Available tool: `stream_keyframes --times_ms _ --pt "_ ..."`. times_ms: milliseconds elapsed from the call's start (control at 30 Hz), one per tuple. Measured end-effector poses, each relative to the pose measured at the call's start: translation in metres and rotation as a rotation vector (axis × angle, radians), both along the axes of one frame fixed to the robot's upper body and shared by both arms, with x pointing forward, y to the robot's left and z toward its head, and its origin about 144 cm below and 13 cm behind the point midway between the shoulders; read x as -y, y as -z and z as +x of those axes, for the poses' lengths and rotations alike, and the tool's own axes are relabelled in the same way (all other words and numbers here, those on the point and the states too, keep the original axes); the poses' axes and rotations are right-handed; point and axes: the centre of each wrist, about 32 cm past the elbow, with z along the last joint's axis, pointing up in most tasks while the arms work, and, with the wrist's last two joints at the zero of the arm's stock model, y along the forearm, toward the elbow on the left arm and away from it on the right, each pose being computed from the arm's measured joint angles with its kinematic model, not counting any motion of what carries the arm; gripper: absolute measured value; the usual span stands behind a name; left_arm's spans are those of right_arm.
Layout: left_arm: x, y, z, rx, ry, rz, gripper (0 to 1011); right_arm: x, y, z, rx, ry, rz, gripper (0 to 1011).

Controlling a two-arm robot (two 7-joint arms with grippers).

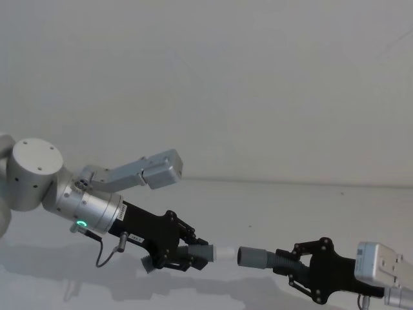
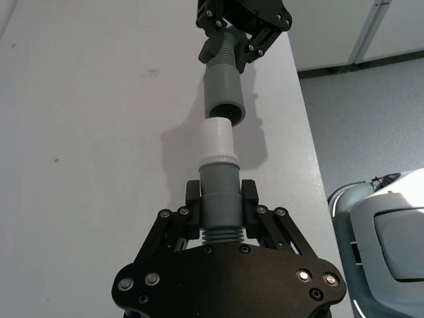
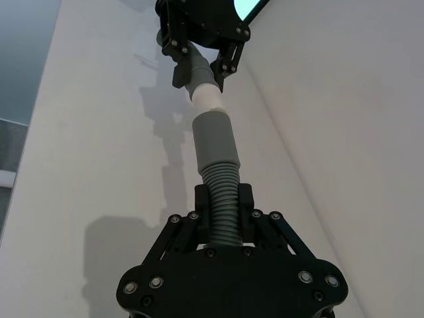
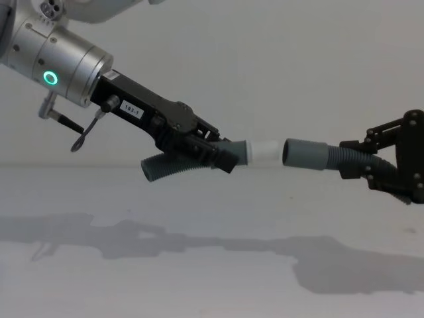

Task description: Use both hands to pick up one end of the pipe from the table, align the ends, and insert them.

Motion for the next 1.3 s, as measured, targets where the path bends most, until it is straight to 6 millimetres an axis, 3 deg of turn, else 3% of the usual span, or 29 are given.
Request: stream_keyframes --times_ms 1300 --pt "0.011 -0.009 0.01 0.012 0.038 0.044 327 0.0 0.0 0.0 0.0 0.0 0.0 226"
